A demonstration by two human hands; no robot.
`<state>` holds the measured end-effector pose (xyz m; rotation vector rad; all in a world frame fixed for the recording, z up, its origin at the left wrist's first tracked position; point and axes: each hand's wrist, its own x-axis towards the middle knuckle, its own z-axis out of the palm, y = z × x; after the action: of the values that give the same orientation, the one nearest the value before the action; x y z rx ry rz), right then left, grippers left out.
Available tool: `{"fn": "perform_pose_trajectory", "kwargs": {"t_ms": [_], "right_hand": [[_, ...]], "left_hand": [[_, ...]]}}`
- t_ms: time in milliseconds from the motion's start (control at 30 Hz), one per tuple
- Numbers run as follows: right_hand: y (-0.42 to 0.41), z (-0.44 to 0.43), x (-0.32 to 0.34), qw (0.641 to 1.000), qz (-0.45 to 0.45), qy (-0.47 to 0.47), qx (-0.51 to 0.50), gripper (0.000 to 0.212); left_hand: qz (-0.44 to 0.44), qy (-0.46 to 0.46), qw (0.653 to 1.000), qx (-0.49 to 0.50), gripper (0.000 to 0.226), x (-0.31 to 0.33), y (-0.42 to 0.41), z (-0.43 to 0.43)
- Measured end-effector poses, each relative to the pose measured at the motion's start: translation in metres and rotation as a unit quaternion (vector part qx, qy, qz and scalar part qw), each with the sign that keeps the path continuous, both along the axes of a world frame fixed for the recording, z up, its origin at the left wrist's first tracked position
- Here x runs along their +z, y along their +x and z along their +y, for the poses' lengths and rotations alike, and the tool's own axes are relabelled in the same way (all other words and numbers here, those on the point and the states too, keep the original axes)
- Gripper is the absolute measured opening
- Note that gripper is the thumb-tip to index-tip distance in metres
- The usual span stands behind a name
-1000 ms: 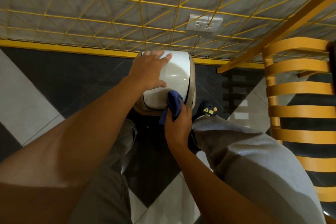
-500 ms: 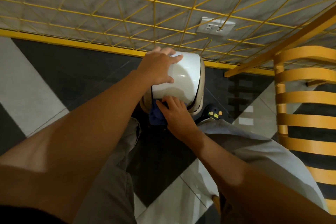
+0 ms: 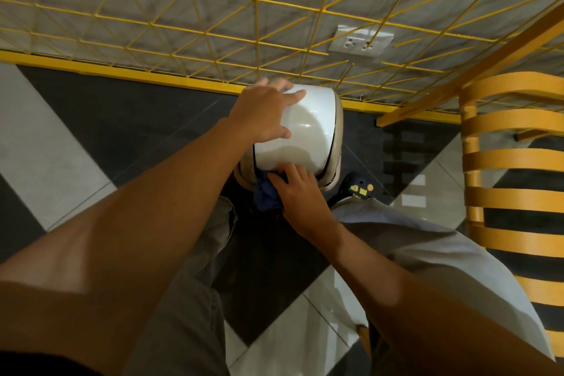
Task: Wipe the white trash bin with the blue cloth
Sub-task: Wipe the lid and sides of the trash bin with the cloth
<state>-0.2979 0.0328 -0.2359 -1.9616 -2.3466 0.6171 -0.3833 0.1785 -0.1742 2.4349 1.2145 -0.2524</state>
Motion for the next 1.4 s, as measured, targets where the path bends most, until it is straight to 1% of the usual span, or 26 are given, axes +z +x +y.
{"fn": "perform_pose_trajectory", "kwargs": {"t_ms": [100,200,300,367,400,467,533,567,633,667,733,767,833,867,900,933,967,1000,1033,1067,1100,1133,1200,1233,1300,1400], "right_hand": [[-0.001,0.008,0.016,0.996,-0.011,-0.083,-0.009,0.038],[0.008,0.017,0.037,0.974,0.068,-0.208,-0.060,0.037],[0.028,0.022,0.063,0.956,0.149,-0.214,-0.134,0.028],[0.041,0.027,0.078,0.934,0.224,-0.186,-0.208,0.023],[0.046,0.031,0.085,0.904,0.284,-0.177,-0.265,0.022],[0.054,0.037,0.095,0.809,0.417,-0.170,-0.378,0.021],[0.055,0.045,0.101,0.704,0.539,-0.155,-0.436,0.026],[0.053,0.049,0.105,0.664,0.584,-0.145,-0.444,0.029],[0.044,0.057,0.112,0.616,0.643,-0.143,-0.432,0.035],[0.039,0.060,0.115,0.596,0.668,-0.157,-0.417,0.038],[0.030,0.062,0.121,0.557,0.707,-0.225,-0.373,0.044],[0.027,0.063,0.122,0.553,0.712,-0.261,-0.345,0.048],[0.025,0.063,0.121,0.586,0.684,-0.310,-0.303,0.055],[0.024,0.063,0.121,0.624,0.652,-0.320,-0.290,0.056],[0.024,0.062,0.119,0.681,0.601,-0.316,-0.274,0.054],[0.024,0.063,0.116,0.758,0.528,-0.290,-0.251,0.050],[0.027,0.064,0.110,0.837,0.436,-0.241,-0.224,0.046],[0.032,0.066,0.104,0.905,0.336,-0.175,-0.193,0.045],[0.038,0.069,0.098,0.949,0.248,-0.112,-0.157,0.048],[0.045,0.074,0.091,0.974,0.178,-0.068,-0.126,0.053],[0.051,0.079,0.085,0.986,0.120,-0.047,-0.105,0.059],[0.057,0.083,0.080,0.992,0.070,-0.044,-0.092,0.065],[0.065,0.091,0.073,0.995,-0.006,-0.066,-0.076,0.074],[0.068,0.093,0.070,0.994,-0.028,-0.084,-0.071,0.078],[0.071,0.093,0.063,0.991,-0.034,-0.108,-0.065,0.083],[0.074,0.093,0.058,0.991,0.001,-0.114,-0.074,0.088]], "left_hand": [[-0.008,-0.012,1.000,0.011,0.079,-0.001,0.000,0.001],[-0.009,-0.031,0.999,0.019,0.080,-0.003,0.000,0.000],[-0.021,-0.060,0.998,0.017,0.078,-0.005,-0.002,0.002],[-0.079,-0.081,0.993,0.035,0.073,-0.005,-0.005,0.003],[-0.126,-0.081,0.987,0.064,0.069,-0.003,-0.008,0.004],[-0.231,-0.042,0.957,0.168,0.056,0.004,-0.013,0.000],[-0.318,-0.033,0.905,0.282,0.045,0.016,-0.015,-0.012],[-0.352,-0.069,0.875,0.326,0.044,0.021,-0.014,-0.020],[-0.424,-0.196,0.802,0.373,0.045,0.032,-0.011,-0.042],[-0.459,-0.249,0.770,0.368,0.047,0.036,-0.009,-0.053],[-0.494,-0.275,0.746,0.351,0.057,0.037,-0.010,-0.070],[-0.506,-0.267,0.738,0.359,0.064,0.034,-0.014,-0.075],[-0.520,-0.248,0.704,0.415,0.066,0.028,-0.026,-0.077],[-0.525,-0.239,0.681,0.452,0.059,0.026,-0.032,-0.079],[-0.526,-0.226,0.657,0.491,0.053,0.022,-0.038,-0.080],[-0.525,-0.210,0.631,0.531,0.050,0.019,-0.043,-0.083],[-0.521,-0.189,0.604,0.573,0.049,0.013,-0.046,-0.087],[-0.516,-0.167,0.580,0.608,0.049,0.009,-0.048,-0.091],[-0.507,-0.143,0.568,0.632,0.050,0.004,-0.049,-0.094],[-0.491,-0.121,0.572,0.646,0.051,-0.002,-0.049,-0.097],[-0.471,-0.105,0.587,0.650,0.052,-0.005,-0.048,-0.098],[-0.442,-0.101,0.613,0.647,0.052,-0.012,-0.045,-0.099],[-0.389,-0.118,0.676,0.614,0.046,-0.023,-0.039,-0.101],[-0.376,-0.130,0.696,0.598,0.044,-0.030,-0.035,-0.104],[-0.357,-0.130,0.712,0.590,0.048,-0.048,-0.030,-0.115],[-0.313,-0.121,0.732,0.593,0.045,-0.061,-0.027,-0.127]]}}
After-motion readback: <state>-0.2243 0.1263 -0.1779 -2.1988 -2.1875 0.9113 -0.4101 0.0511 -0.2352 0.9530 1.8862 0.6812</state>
